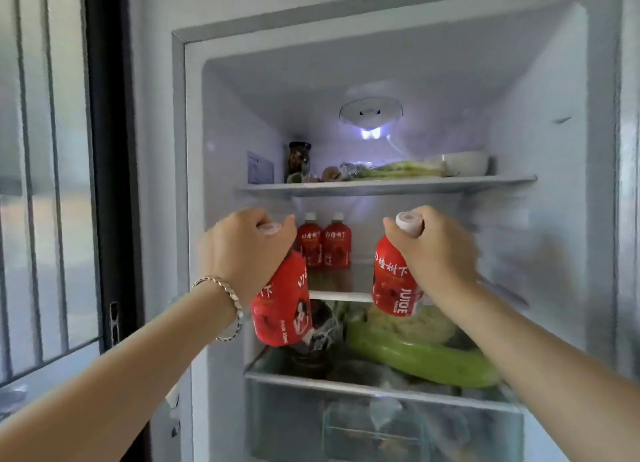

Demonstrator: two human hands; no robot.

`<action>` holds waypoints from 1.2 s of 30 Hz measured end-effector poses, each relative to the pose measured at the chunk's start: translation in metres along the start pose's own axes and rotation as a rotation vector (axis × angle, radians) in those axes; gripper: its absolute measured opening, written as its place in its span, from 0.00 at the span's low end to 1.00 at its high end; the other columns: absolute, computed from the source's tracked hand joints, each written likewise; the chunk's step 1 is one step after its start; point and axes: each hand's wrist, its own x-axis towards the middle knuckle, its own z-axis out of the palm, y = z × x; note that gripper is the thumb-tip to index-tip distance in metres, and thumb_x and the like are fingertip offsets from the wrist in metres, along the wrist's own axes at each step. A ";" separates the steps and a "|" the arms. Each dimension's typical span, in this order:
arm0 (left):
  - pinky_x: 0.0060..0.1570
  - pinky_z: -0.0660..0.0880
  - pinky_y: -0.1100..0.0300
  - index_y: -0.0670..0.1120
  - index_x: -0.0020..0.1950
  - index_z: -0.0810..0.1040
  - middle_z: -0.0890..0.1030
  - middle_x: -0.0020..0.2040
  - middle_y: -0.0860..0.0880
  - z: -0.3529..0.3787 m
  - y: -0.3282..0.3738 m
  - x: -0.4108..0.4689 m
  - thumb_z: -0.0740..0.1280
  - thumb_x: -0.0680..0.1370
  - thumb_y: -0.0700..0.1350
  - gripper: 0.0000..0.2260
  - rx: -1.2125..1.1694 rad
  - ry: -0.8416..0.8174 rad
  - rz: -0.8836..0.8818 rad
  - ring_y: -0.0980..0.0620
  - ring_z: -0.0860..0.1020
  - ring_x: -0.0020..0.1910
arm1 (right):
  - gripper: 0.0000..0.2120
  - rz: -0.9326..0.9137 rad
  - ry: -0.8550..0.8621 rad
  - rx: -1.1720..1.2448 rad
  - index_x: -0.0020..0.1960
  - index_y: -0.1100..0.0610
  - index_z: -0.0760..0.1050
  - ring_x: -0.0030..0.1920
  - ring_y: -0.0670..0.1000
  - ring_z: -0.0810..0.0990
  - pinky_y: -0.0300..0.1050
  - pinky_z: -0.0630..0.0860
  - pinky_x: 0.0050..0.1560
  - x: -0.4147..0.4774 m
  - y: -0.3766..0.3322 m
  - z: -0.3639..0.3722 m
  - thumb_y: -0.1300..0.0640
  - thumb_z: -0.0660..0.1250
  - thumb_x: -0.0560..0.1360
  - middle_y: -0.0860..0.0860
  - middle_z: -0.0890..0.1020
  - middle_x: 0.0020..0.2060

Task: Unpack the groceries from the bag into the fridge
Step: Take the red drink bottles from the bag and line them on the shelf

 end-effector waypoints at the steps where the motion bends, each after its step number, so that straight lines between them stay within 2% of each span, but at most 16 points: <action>1: 0.29 0.68 0.59 0.43 0.27 0.68 0.71 0.24 0.48 0.010 -0.004 0.008 0.63 0.71 0.57 0.20 -0.017 -0.001 0.014 0.47 0.71 0.27 | 0.15 -0.032 -0.009 -0.044 0.42 0.54 0.72 0.38 0.51 0.70 0.42 0.62 0.38 0.007 0.005 0.009 0.42 0.63 0.74 0.47 0.74 0.35; 3: 0.31 0.68 0.60 0.44 0.26 0.66 0.70 0.23 0.51 0.027 -0.009 0.022 0.63 0.71 0.57 0.21 -0.008 0.007 0.032 0.48 0.72 0.28 | 0.16 -0.078 -0.011 -0.101 0.39 0.55 0.71 0.37 0.52 0.71 0.43 0.61 0.35 0.022 0.011 0.026 0.42 0.62 0.75 0.48 0.74 0.35; 5: 0.33 0.66 0.60 0.45 0.27 0.67 0.73 0.25 0.51 0.042 -0.014 0.034 0.63 0.73 0.57 0.20 -0.004 0.015 0.031 0.48 0.74 0.30 | 0.16 -0.095 -0.021 -0.101 0.41 0.56 0.72 0.39 0.52 0.73 0.43 0.63 0.34 0.037 0.015 0.040 0.43 0.61 0.76 0.48 0.75 0.36; 7: 0.33 0.66 0.60 0.44 0.28 0.66 0.72 0.25 0.50 0.056 -0.020 0.045 0.62 0.73 0.56 0.20 -0.023 0.014 0.038 0.48 0.73 0.29 | 0.17 -0.073 -0.081 -0.136 0.45 0.56 0.73 0.42 0.53 0.77 0.43 0.67 0.37 0.052 0.016 0.054 0.42 0.59 0.76 0.50 0.77 0.40; 11: 0.31 0.66 0.60 0.44 0.28 0.68 0.72 0.25 0.50 0.079 -0.033 0.061 0.62 0.74 0.56 0.20 -0.091 -0.030 0.020 0.48 0.72 0.28 | 0.20 0.040 -0.348 -0.243 0.45 0.56 0.73 0.41 0.52 0.78 0.43 0.69 0.34 0.071 0.017 0.076 0.40 0.56 0.77 0.52 0.80 0.42; 13: 0.30 0.65 0.60 0.44 0.27 0.67 0.71 0.24 0.50 0.089 -0.039 0.069 0.63 0.74 0.56 0.21 -0.156 -0.064 -0.006 0.49 0.71 0.27 | 0.17 0.011 -0.543 -0.225 0.41 0.49 0.74 0.43 0.50 0.79 0.44 0.74 0.41 0.071 0.022 0.076 0.40 0.56 0.77 0.50 0.80 0.41; 15: 0.30 0.66 0.61 0.45 0.28 0.68 0.71 0.24 0.51 0.100 -0.044 0.076 0.64 0.74 0.57 0.21 -0.188 -0.119 -0.035 0.50 0.71 0.26 | 0.12 -0.029 -0.636 -0.179 0.37 0.45 0.73 0.44 0.47 0.78 0.44 0.75 0.45 0.069 0.026 0.072 0.41 0.60 0.76 0.45 0.79 0.38; 18: 0.29 0.65 0.62 0.45 0.30 0.71 0.71 0.23 0.52 0.113 -0.048 0.085 0.63 0.73 0.60 0.21 -0.162 -0.153 -0.035 0.51 0.71 0.25 | 0.08 0.041 -0.612 -0.052 0.39 0.44 0.73 0.42 0.45 0.79 0.41 0.75 0.43 0.074 0.033 0.079 0.42 0.67 0.72 0.42 0.79 0.38; 19: 0.29 0.65 0.62 0.45 0.31 0.71 0.72 0.24 0.52 0.116 -0.049 0.086 0.63 0.73 0.60 0.20 -0.148 -0.157 -0.031 0.51 0.72 0.26 | 0.09 0.064 -0.590 -0.072 0.42 0.45 0.74 0.43 0.46 0.79 0.41 0.75 0.44 0.078 0.037 0.088 0.41 0.68 0.70 0.43 0.80 0.40; 22: 0.31 0.68 0.61 0.47 0.33 0.73 0.75 0.27 0.51 0.119 -0.050 0.087 0.62 0.73 0.61 0.19 -0.145 -0.141 -0.013 0.50 0.75 0.30 | 0.21 0.130 -0.529 -0.255 0.53 0.51 0.76 0.51 0.52 0.80 0.45 0.76 0.50 0.100 0.052 0.127 0.37 0.66 0.70 0.50 0.81 0.50; 24: 0.32 0.70 0.60 0.46 0.34 0.73 0.76 0.29 0.50 0.118 -0.050 0.087 0.61 0.73 0.60 0.18 -0.145 -0.136 0.000 0.48 0.76 0.32 | 0.23 0.170 -0.540 -0.265 0.59 0.54 0.76 0.55 0.55 0.79 0.46 0.75 0.55 0.115 0.061 0.149 0.39 0.65 0.72 0.53 0.80 0.55; 26: 0.34 0.70 0.59 0.46 0.34 0.73 0.76 0.31 0.49 0.116 -0.049 0.088 0.61 0.73 0.58 0.17 -0.142 -0.144 0.009 0.46 0.77 0.35 | 0.23 0.174 -0.578 -0.253 0.66 0.57 0.70 0.61 0.56 0.75 0.46 0.70 0.61 0.125 0.068 0.167 0.45 0.64 0.76 0.56 0.76 0.62; 28: 0.33 0.67 0.59 0.46 0.33 0.72 0.75 0.30 0.50 0.115 -0.048 0.089 0.61 0.73 0.57 0.16 -0.134 -0.159 0.013 0.47 0.76 0.35 | 0.29 0.211 -0.591 -0.259 0.70 0.59 0.62 0.64 0.57 0.72 0.44 0.68 0.60 0.128 0.076 0.181 0.51 0.68 0.74 0.58 0.72 0.64; 30: 0.33 0.66 0.59 0.47 0.32 0.70 0.73 0.29 0.51 0.114 -0.048 0.089 0.60 0.74 0.58 0.17 -0.109 -0.162 0.020 0.48 0.74 0.35 | 0.37 0.260 -0.557 -0.269 0.70 0.60 0.58 0.62 0.58 0.73 0.46 0.71 0.57 0.127 0.085 0.191 0.53 0.74 0.69 0.58 0.72 0.64; 31: 0.33 0.65 0.59 0.47 0.31 0.69 0.73 0.29 0.52 0.114 -0.048 0.089 0.60 0.74 0.59 0.18 -0.101 -0.156 0.023 0.48 0.74 0.34 | 0.37 0.283 -0.541 -0.259 0.69 0.61 0.59 0.61 0.58 0.73 0.47 0.71 0.57 0.127 0.088 0.194 0.54 0.75 0.68 0.58 0.73 0.63; 36: 0.35 0.68 0.58 0.49 0.33 0.70 0.74 0.31 0.51 0.114 -0.049 0.089 0.59 0.74 0.61 0.18 -0.116 -0.165 -0.011 0.48 0.75 0.36 | 0.24 0.225 -0.609 -0.334 0.65 0.64 0.67 0.61 0.59 0.75 0.47 0.71 0.57 0.119 0.080 0.184 0.56 0.70 0.73 0.61 0.75 0.60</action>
